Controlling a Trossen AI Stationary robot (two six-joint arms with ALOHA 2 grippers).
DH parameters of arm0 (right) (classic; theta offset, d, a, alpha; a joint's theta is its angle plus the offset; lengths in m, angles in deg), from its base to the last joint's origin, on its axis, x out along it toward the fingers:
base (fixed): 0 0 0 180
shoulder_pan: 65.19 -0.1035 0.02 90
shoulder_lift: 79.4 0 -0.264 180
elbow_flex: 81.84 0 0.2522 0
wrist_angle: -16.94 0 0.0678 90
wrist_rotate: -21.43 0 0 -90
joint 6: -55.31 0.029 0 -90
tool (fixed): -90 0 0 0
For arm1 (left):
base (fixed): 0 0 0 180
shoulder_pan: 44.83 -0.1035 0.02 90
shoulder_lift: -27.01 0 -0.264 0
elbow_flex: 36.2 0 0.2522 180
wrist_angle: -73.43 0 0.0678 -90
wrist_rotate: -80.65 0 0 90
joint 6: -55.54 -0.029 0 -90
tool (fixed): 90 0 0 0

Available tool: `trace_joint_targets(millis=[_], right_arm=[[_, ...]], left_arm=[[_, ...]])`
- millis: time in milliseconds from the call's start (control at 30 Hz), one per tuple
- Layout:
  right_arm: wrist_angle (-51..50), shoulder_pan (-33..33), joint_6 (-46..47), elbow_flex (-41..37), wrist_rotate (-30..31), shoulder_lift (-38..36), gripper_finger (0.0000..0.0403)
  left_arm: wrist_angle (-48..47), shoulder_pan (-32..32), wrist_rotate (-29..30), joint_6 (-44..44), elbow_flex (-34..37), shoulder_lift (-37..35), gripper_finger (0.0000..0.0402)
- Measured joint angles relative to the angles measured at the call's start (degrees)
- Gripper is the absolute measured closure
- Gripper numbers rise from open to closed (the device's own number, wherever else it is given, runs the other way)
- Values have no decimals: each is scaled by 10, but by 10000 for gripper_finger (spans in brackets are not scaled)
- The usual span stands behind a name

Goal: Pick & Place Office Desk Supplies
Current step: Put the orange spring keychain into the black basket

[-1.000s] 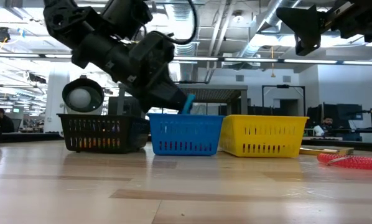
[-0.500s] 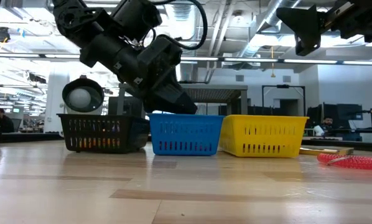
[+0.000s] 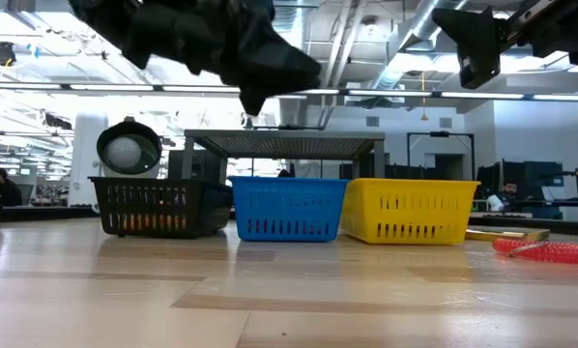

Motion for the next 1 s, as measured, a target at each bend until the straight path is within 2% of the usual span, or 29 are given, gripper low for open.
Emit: trace_joint_targets(millis=[100, 200, 333, 467, 567, 767, 1000], right_arm=[[-25, -7, 6, 21, -16, 0, 138], [-120, -19, 10, 64, -15, 0, 138], [-352, -26, 71, 149, -13, 0, 138], [-617, -25, 173, 233, -10, 0, 138], [-736, -30, 240, 255, 14, 1, 138], [-865, -46, 380, 255, 64, 1, 138], [-893, -62, 468, 255, 107, 22, 138]], left_arm=[[22, 18, 0, -22, 1, -5, 299], [53, 39, 0, -40, 1, -5, 299], [60, 60, 0, -50, 1, -5, 299], [60, 75, 0, -50, 1, -5, 299], [60, 83, 0, -50, 1, -5, 299], [58, 88, 0, -50, 1, -5, 299], [43, 87, 0, -49, 1, -5, 300]])
